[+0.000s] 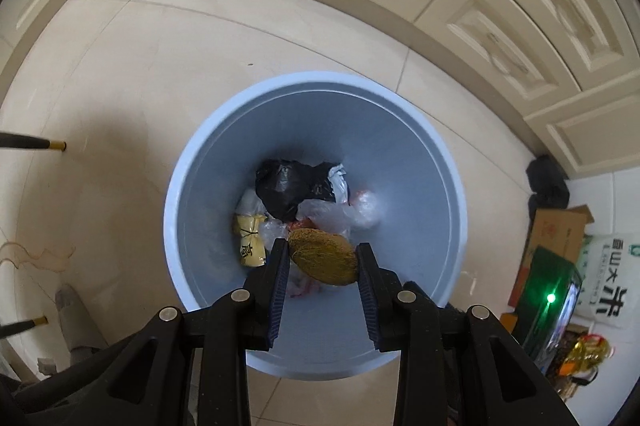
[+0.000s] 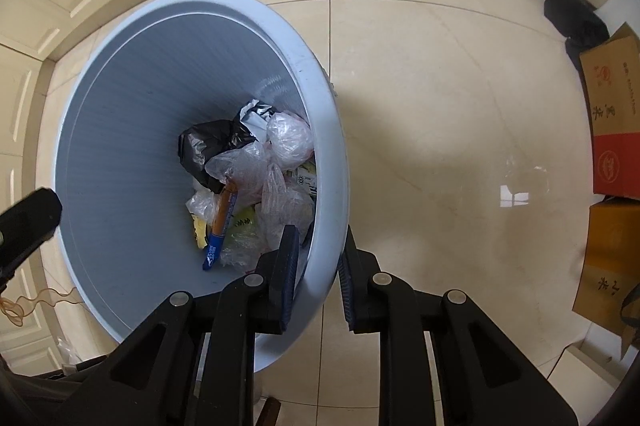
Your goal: Collect trash
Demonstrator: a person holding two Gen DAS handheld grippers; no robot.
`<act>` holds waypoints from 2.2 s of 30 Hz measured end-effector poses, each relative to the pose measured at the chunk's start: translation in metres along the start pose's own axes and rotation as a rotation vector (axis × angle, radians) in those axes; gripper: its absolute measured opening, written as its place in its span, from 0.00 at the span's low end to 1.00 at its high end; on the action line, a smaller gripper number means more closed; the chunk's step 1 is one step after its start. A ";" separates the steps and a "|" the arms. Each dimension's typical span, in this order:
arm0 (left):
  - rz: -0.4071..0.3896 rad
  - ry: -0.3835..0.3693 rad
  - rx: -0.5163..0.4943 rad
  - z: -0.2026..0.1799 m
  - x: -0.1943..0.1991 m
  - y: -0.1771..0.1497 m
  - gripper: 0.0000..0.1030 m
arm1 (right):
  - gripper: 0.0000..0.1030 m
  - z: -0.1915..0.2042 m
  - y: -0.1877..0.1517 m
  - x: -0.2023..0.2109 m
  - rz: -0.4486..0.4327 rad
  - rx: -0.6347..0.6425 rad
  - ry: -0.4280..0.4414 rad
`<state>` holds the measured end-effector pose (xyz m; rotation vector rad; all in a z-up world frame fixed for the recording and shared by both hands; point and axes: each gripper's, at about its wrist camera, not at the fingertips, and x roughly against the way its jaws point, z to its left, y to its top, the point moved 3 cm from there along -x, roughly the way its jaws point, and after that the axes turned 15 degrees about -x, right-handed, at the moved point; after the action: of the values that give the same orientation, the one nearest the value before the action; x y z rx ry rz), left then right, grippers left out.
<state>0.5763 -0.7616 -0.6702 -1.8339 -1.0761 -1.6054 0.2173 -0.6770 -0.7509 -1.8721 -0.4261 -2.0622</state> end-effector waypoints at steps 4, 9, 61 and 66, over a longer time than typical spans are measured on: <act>0.053 0.050 0.050 0.003 -0.015 0.000 0.99 | 0.19 -0.001 0.001 -0.002 0.003 -0.001 -0.002; 0.054 0.066 0.047 -0.002 -0.017 0.001 0.99 | 0.19 -0.001 0.003 -0.004 0.004 -0.008 -0.003; -0.997 0.291 -0.192 0.047 0.591 -0.522 0.99 | 1.00 0.106 -0.224 0.566 -0.814 0.271 0.603; -1.031 0.432 -0.105 0.070 0.645 -0.624 0.99 | 1.00 0.144 -0.278 0.601 -0.822 0.415 0.676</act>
<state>0.1218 -0.1856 -0.1488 -0.8566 -1.8743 -2.4735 0.1749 -0.3863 -0.1401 -0.7113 -1.4512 -2.6206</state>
